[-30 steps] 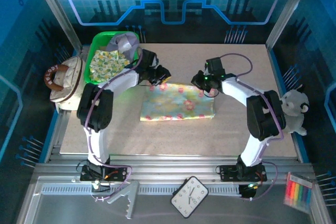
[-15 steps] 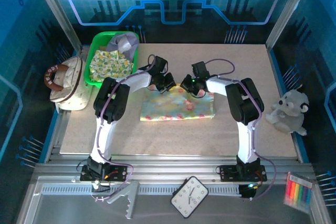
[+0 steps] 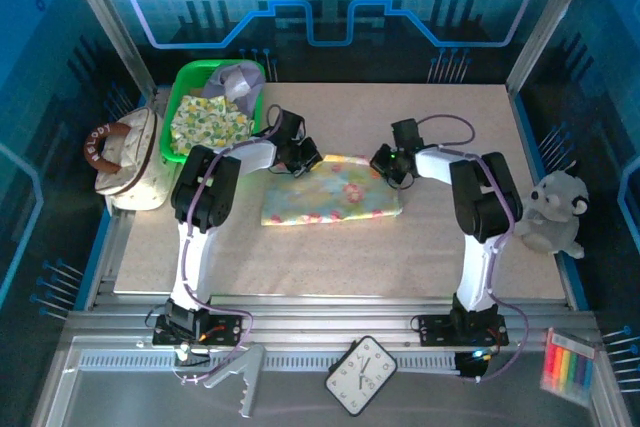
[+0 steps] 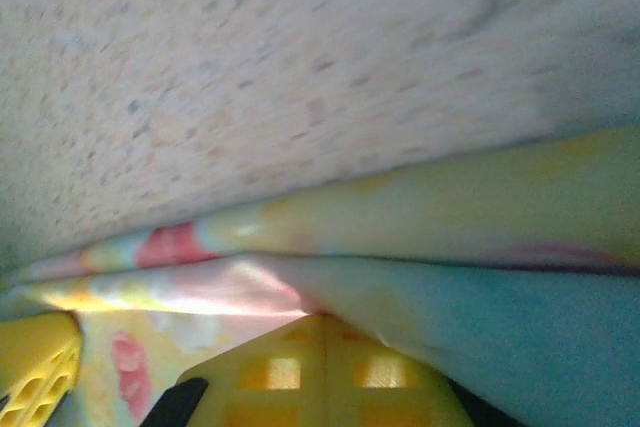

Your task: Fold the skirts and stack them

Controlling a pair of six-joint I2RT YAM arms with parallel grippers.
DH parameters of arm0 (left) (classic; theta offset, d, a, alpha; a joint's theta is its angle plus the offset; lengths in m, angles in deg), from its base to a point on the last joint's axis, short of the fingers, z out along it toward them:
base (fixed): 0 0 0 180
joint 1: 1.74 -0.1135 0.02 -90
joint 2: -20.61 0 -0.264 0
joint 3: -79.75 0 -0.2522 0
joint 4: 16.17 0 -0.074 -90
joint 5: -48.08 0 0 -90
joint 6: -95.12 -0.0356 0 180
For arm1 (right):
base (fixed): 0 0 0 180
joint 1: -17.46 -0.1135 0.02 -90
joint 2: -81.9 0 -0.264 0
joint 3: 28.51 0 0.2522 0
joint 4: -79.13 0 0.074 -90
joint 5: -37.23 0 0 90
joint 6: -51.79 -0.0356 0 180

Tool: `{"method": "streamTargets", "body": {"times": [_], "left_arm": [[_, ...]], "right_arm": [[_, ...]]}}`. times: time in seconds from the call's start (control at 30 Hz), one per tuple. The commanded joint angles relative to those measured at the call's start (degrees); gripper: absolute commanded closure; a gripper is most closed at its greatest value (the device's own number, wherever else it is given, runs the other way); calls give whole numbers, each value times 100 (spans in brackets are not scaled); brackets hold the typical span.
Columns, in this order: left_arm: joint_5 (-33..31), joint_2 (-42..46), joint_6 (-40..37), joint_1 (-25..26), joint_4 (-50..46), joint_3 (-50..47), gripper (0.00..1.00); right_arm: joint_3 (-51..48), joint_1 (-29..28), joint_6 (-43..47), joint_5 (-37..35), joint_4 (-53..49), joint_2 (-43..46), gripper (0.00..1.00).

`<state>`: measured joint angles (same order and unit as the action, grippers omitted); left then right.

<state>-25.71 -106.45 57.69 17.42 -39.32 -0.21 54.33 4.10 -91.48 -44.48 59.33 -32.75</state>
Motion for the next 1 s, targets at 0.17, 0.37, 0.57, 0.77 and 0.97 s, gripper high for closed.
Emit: {"method": "streamTargets", "body": {"times": [0.17,0.37,0.57,0.77,0.97], "left_arm": [[-716,215,-592,-277,-1261,158,79],[-1150,156,-756,-539,-1550,123,82],[-900,426,-735,-453,-1726,156,78],[-1006,1261,-923,38,-2322,496,36],[273,2113,209,499,-1454,-742,7]], "right_arm": [[-229,396,212,-482,-700,230,100],[-372,371,-92,-282,-463,114,100],[-464,368,-94,-69,-250,394,93],[-428,87,326,-12,-704,1190,40],[-772,-599,253,309,-1090,1974,0]]}}
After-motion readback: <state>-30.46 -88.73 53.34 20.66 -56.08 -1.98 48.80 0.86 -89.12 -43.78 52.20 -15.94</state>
